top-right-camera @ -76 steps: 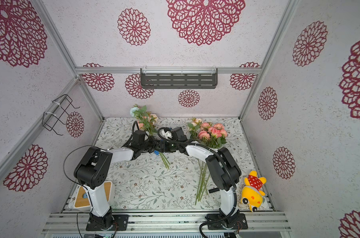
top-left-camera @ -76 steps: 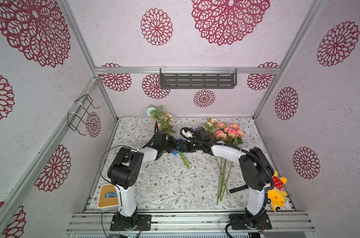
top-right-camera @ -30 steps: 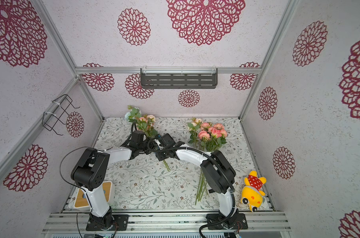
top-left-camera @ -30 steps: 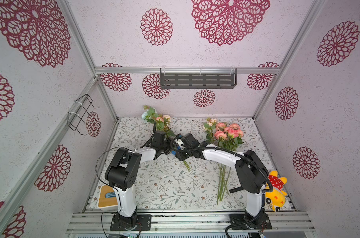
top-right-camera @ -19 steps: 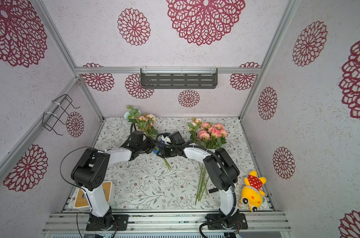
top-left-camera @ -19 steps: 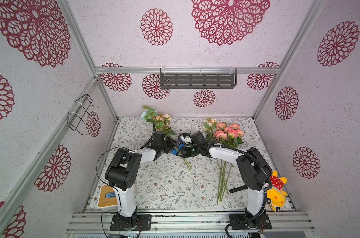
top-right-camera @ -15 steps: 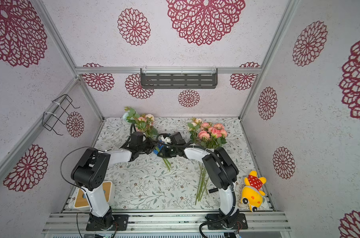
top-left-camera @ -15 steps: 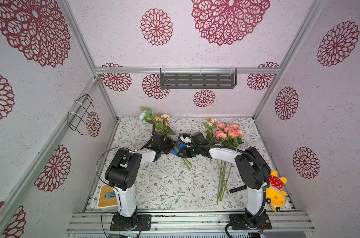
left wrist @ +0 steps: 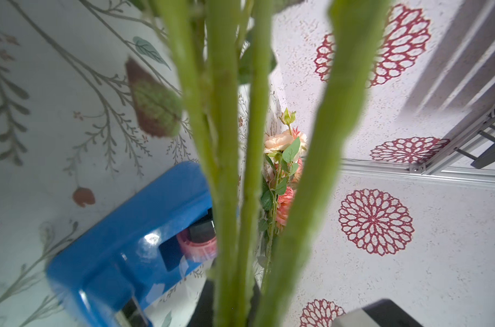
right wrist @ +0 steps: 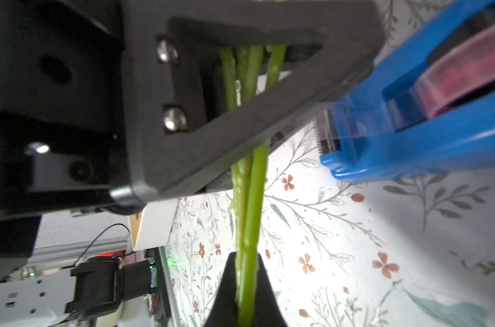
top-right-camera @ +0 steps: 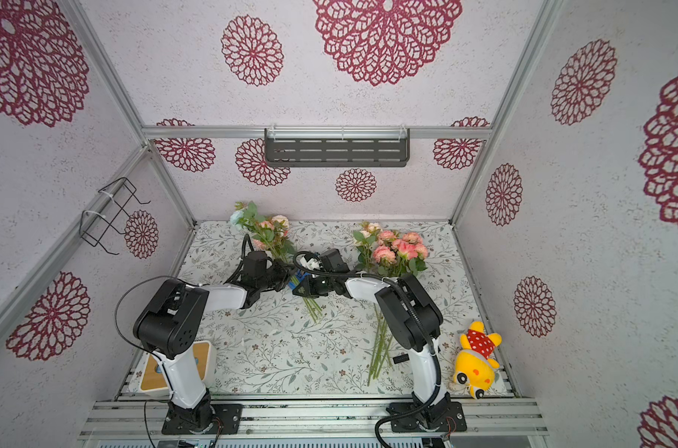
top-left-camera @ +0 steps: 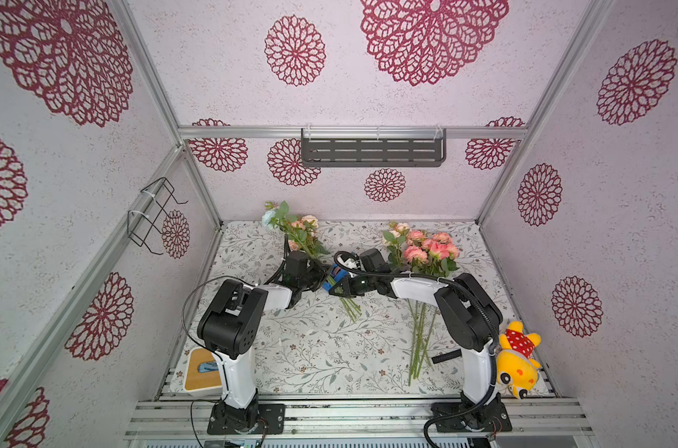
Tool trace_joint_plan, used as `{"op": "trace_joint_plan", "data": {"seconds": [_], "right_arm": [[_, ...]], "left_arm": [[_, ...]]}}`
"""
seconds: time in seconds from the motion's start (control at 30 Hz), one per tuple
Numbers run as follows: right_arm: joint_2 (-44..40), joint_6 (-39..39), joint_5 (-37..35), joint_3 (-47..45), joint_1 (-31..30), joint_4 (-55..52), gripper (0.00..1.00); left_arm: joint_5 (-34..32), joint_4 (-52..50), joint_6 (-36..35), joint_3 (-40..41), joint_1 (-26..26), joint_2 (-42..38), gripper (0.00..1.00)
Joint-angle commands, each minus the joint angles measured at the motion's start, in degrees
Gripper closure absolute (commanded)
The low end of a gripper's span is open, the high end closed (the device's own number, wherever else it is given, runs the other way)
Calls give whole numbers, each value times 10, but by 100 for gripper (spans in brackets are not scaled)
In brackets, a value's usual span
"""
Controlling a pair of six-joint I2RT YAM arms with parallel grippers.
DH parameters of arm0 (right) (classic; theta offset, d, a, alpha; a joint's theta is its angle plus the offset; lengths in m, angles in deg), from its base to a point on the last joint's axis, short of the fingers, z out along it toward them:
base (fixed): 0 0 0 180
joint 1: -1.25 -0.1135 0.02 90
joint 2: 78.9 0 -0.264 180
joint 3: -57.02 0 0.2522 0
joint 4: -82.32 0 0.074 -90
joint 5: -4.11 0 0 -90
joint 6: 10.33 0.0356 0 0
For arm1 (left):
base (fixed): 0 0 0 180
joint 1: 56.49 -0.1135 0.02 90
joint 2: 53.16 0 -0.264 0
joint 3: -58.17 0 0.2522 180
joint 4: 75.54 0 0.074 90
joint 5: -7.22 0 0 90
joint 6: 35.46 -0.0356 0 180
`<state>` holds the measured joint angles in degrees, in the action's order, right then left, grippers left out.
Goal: Wrap bouquets with tape
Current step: Wrap the tape around the bouquet.
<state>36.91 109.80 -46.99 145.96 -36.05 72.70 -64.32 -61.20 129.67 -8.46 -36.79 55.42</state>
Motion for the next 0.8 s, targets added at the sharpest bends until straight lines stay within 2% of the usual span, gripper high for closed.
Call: {"op": "trace_joint_plan", "data": {"seconds": [0.0,0.07,0.13,0.27,0.4,0.57,0.77], "right_arm": [[-22,-71,-140,32,-5,-124,100],[-31,-109,-214,49,-21,-175,100],[-40,-143,-290,61,-45,-210,100],[-51,-194,-425,82,-98,-246,100],[-60,-216,-495,83,-136,-239,100],[-71,-251,-525,54,-160,-176,100],[-83,-288,-534,30,-177,-112,100]], "left_arm": [[9,49,-4,-5,-3,-12,100],[4,7,-24,-16,-3,-22,83],[-7,-54,-46,-28,-3,-33,73],[-22,-136,-66,-48,-7,-36,60],[-21,-177,-72,-71,-6,-27,47],[-8,-157,-61,-75,-6,-22,49],[7,-113,-40,-65,-6,-16,65]]}}
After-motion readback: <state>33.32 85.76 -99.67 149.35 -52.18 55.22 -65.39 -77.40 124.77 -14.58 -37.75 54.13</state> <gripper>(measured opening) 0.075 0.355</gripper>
